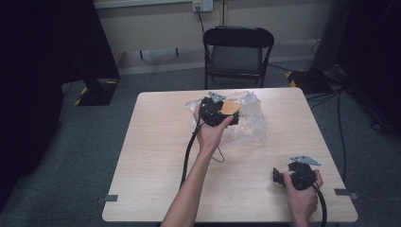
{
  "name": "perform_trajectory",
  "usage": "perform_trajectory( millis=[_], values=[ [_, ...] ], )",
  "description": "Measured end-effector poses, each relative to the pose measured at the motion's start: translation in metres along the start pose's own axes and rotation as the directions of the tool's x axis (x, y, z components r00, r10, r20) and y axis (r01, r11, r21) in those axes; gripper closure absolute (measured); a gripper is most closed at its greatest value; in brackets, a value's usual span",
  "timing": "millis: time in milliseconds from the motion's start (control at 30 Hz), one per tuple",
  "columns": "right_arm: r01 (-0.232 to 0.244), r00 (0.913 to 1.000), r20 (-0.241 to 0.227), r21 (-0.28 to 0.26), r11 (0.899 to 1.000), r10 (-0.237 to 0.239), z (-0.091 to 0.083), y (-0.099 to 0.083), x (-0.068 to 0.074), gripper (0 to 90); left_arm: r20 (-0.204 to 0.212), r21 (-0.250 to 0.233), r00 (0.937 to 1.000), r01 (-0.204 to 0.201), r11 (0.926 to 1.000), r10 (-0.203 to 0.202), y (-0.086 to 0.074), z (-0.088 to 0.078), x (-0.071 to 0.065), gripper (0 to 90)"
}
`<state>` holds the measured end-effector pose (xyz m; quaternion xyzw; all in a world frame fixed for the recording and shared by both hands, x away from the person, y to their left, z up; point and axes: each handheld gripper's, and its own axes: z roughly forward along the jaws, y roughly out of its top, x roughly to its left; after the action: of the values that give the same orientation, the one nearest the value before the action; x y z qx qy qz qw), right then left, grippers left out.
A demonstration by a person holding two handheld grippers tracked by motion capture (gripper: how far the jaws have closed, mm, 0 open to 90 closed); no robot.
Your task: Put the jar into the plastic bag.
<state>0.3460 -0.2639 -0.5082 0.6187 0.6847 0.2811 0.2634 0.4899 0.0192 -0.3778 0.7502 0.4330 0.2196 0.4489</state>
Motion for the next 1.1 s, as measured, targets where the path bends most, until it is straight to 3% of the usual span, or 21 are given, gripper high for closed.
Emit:
perform_trajectory(
  millis=[100,333,433,600,867,1100],
  values=[
    [-0.001,1.0,0.0,0.0,1.0,0.001,0.0,0.0,0.0,0.0,0.021,-0.011,0.9997,0.009,0.9999,-0.008,-0.001,-0.005,-0.001,3.0],
    [0.0,1.0,0.0,0.0,1.0,0.0,0.0,0.0,0.0,0.0,0.017,-0.036,0.9999,0.003,0.9994,-0.002,-0.003,-0.017,-0.004,3.2],
    [0.0,1.0,0.0,0.0,1.0,0.0,0.0,0.0,0.0,0.0,0.011,-0.041,0.9996,0.026,0.9988,-0.026,-0.006,-0.027,-0.004,3.5],
    [0.0,1.0,0.0,0.0,1.0,0.0,0.0,0.0,0.0,0.0,0.014,-0.058,0.9994,0.031,0.9979,-0.03,-0.014,-0.043,-0.005,3.9],
    [0.001,1.0,0.0,0.0,1.0,-0.001,0.0,0.0,0.0,0.0,-0.001,-0.059,0.9985,0.054,0.9968,-0.054,-0.026,-0.061,0.001,4.0],
    [0.001,1.0,0.0,0.0,1.0,-0.001,0.0,0.0,0.0,0.0,-0.017,-0.09,0.9965,0.079,0.9928,-0.081,-0.039,-0.086,0.007,4.0]
  ],
)
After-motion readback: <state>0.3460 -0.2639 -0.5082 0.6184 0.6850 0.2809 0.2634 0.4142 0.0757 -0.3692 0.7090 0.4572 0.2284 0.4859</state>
